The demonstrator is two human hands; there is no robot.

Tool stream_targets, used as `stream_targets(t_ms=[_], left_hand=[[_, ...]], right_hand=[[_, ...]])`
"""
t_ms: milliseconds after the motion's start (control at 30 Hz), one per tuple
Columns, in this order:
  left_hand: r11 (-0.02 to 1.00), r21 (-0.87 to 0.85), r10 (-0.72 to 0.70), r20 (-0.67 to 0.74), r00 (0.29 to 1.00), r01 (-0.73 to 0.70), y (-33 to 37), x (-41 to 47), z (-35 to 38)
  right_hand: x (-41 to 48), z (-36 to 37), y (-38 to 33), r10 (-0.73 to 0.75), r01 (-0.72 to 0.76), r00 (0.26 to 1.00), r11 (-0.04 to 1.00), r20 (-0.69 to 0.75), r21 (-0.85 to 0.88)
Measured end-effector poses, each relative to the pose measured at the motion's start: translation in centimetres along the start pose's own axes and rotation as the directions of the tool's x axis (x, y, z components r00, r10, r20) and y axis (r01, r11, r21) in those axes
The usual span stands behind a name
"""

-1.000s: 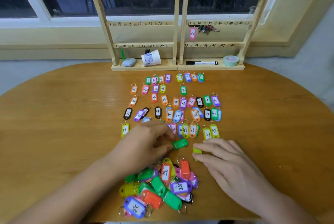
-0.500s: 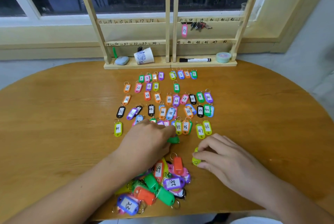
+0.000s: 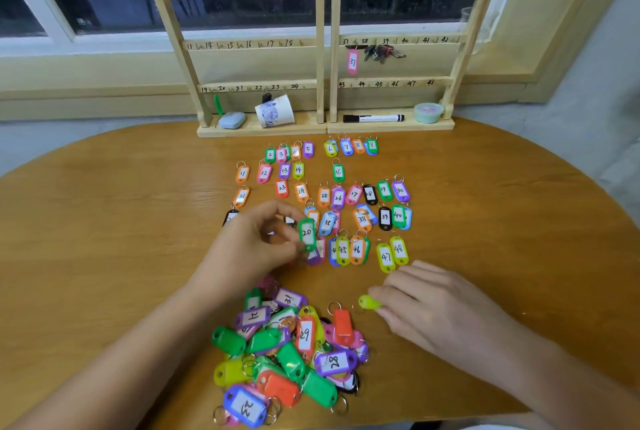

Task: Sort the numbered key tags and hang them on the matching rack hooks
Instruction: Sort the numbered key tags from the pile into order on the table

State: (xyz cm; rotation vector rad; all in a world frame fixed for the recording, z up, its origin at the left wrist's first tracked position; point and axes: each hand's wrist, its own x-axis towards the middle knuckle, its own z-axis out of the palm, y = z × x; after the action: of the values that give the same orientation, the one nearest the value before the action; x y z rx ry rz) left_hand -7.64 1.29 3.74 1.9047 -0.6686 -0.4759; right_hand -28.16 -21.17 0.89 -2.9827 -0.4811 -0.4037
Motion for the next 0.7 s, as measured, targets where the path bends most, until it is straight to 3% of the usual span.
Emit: stream_targets(t_ms=[100, 200, 267, 333, 433, 700], left_hand=[[0.995, -0.093, -0.031, -0.001, 1.0, 0.03, 0.0, 1.3, -0.4], [0.981, -0.187, -0.062, -0.028, 0.998, 0.055, -0.8, 2.4, -0.4], [0.97, -0.239, -0.069, -0.06, 0.996, 0.053, -1.3, 2.7, -0.3], [0.961, -0.275, -0.057, -0.105, 0.993, 0.026, -1.2, 2.5, -0.2], [0.97, -0.239, -0.009, -0.2, 0.98, -0.04, -1.2, 2.1, -0.5], [0.982, -0.18, 0.019, -0.188, 0.982, -0.053, -1.7, 1.6, -0.9]], right_hand=[[0.7, 0.0, 0.1, 0.079, -0.076, 0.996, 0.994, -0.029, 0.074], [1.4, 0.1, 0.4, 0.278, -0.256, 0.959, 0.929, -0.05, 0.269], [2.0, 0.2, 0.6, 0.455, -0.392, 0.89, 0.789, -0.022, 0.473], [2.9, 0.3, 0.7, 0.583, -0.479, 0.809, 0.587, 0.069, 0.652], [4.4, 0.2, 0.9, 0.641, -0.479, 0.746, 0.333, 0.177, 0.812], [7.7, 0.9, 0.4, 0.703, -0.357, 0.69, 0.12, 0.175, 0.927]])
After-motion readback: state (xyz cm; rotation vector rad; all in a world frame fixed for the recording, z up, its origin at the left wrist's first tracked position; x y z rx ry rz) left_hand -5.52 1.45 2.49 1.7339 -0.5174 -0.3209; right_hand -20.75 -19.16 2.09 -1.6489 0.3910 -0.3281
